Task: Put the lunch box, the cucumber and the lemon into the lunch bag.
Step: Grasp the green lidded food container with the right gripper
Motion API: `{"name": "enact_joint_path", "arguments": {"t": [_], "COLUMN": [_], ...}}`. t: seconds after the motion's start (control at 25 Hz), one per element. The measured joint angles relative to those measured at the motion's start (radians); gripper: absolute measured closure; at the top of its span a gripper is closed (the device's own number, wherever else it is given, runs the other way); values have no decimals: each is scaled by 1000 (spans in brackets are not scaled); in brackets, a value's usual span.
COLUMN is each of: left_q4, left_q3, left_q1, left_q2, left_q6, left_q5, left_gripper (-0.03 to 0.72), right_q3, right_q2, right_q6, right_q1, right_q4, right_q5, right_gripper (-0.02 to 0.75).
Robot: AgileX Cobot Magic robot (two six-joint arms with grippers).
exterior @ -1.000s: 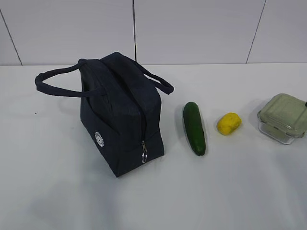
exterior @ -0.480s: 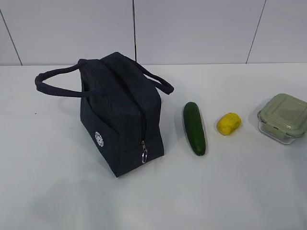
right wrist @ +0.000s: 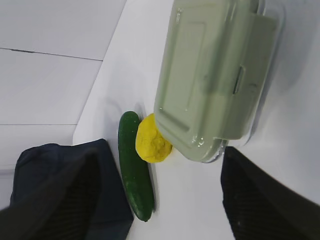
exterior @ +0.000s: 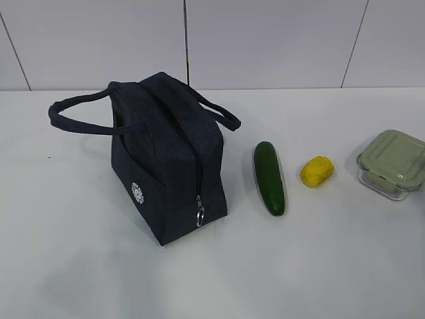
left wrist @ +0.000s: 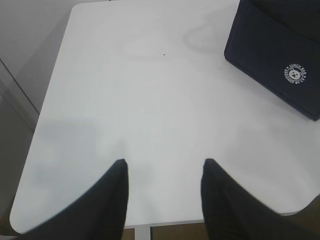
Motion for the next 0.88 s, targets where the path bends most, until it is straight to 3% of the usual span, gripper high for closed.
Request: {"name": "enact_joint_path", "arguments": {"t": [0.32, 0.6, 0.88], "left_q4": [0, 0, 0], "left_q3": [0, 0, 0], "left_q1": [0, 0, 0], "left_q2": [0, 0, 0], "left_q6": [0, 0, 0], "left_q5": [0, 0, 0], "left_gripper": [347, 347, 347], "right_q3": [-30, -96, -107], "right_q2": [50, 109, 227], "right_q6": [-45, -51, -65], "right_q1": [0, 0, 0], "right_q4": [51, 97, 144], "right_q5": [0, 0, 0], "right_gripper": [173, 83, 94]}}
